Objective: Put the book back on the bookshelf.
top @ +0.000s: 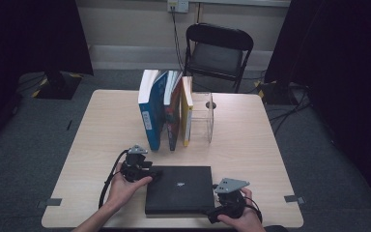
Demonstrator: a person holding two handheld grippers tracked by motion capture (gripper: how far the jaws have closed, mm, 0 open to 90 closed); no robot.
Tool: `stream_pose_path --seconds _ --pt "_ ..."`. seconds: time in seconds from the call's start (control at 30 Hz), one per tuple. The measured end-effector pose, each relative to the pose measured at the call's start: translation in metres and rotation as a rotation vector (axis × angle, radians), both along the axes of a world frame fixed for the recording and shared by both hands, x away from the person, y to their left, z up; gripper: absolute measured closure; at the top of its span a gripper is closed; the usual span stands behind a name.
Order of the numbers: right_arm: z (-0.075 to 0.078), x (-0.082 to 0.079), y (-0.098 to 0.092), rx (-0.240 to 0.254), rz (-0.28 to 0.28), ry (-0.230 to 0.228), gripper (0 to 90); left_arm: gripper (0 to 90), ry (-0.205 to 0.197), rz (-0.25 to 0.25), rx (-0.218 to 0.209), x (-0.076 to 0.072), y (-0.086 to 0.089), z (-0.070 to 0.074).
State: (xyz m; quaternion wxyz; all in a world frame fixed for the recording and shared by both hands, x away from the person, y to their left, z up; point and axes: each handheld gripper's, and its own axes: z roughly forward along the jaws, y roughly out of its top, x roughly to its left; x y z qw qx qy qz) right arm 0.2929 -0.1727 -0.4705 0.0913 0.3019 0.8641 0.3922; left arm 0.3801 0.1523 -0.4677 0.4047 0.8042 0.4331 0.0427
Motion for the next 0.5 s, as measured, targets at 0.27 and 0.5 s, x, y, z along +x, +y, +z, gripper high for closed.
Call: stream_pose_path --seconds 0.27,0.5 --pt "0.0 -0.002 0.001 -0.024 -0.008 0.009 9.3 29.0 0.023 -0.027 -0.058 0.012 -0.003 -0.008" --pt "-0.003 -0.006 0.003 -0.047 0.016 0.076 9.7 28.7 0.023 -0.05 -0.039 0.015 -0.011 -0.006"
